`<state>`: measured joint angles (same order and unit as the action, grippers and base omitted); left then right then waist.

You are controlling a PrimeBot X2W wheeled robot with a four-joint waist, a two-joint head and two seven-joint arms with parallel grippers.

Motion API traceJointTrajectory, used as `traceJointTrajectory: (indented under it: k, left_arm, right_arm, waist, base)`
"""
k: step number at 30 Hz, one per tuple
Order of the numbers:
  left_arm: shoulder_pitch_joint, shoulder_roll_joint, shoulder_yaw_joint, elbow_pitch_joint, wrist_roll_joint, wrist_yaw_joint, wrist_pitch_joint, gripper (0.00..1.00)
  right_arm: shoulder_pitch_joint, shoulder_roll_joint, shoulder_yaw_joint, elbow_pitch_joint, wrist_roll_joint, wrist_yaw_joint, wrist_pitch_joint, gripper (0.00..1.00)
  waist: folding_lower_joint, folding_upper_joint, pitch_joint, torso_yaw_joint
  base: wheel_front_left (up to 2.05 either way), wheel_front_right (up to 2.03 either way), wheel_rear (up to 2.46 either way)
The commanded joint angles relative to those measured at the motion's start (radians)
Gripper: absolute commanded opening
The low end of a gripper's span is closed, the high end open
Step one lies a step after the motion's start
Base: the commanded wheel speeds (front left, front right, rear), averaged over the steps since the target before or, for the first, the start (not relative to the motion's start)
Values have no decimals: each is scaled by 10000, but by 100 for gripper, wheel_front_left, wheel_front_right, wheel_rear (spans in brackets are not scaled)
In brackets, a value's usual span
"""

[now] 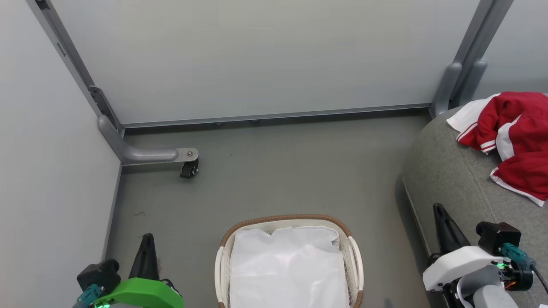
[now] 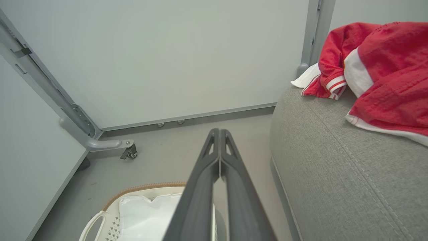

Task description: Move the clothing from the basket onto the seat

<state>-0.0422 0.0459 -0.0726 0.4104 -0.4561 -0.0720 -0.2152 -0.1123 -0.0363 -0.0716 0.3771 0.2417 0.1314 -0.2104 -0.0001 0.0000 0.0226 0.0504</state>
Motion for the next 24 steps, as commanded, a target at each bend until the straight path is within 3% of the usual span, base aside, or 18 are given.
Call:
traceJointTrajectory:
  k: [1, 24]
  left_arm:
    - [-156, 15, 92, -233, -446, -75, 80, 0]
    - [-337, 28, 617, -688, -3747, -234, 1023, 0]
  right_arm:
    - [-145, -58, -29, -230, 520, -1, 81, 0]
    - [-48, -92, -103, -625, 4450, -4, 976, 0]
  waist:
    - [1, 0, -2, -7]
    - [1, 0, -40, -105]
  base:
    - [0, 0, 0]
    - [0, 0, 0]
